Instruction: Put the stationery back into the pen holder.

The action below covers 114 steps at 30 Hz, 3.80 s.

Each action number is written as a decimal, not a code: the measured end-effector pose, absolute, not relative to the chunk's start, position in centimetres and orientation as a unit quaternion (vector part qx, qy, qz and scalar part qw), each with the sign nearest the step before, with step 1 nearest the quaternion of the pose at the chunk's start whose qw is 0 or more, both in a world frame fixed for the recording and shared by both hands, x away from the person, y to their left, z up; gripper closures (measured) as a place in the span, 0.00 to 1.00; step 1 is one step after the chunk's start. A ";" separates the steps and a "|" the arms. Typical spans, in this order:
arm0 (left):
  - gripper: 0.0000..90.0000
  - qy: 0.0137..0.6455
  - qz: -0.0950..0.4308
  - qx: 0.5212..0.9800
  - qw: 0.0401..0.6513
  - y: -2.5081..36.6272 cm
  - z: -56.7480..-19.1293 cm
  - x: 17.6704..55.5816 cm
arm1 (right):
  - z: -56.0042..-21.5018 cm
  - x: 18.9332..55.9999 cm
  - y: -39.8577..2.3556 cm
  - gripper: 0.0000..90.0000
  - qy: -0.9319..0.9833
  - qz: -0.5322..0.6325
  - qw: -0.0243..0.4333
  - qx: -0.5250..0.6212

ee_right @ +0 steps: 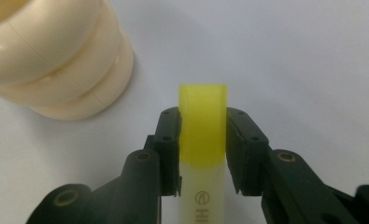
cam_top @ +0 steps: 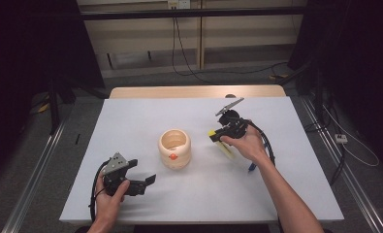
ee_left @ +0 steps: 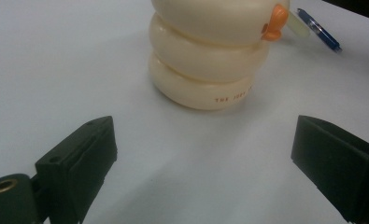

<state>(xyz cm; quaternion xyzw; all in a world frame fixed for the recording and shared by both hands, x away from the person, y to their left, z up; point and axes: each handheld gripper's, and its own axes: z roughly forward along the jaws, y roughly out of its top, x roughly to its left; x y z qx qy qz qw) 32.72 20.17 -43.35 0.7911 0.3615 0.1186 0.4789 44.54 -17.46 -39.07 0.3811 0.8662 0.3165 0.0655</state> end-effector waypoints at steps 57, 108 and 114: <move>0.08 0.362 0.119 0.791 0.480 20.2 -43.3 32.7 | -30.9 41.7 -13.7 0.76 0.773 0.556 0.108 0.285; 0.08 0.359 0.116 0.792 0.480 20.4 -43.3 32.7 | -35.5 44.5 -9.1 0.37 0.778 0.537 0.075 0.318; 0.08 0.361 0.118 0.791 0.480 20.3 -43.3 32.7 | -35.5 44.3 -9.8 0.29 0.779 0.528 0.083 0.327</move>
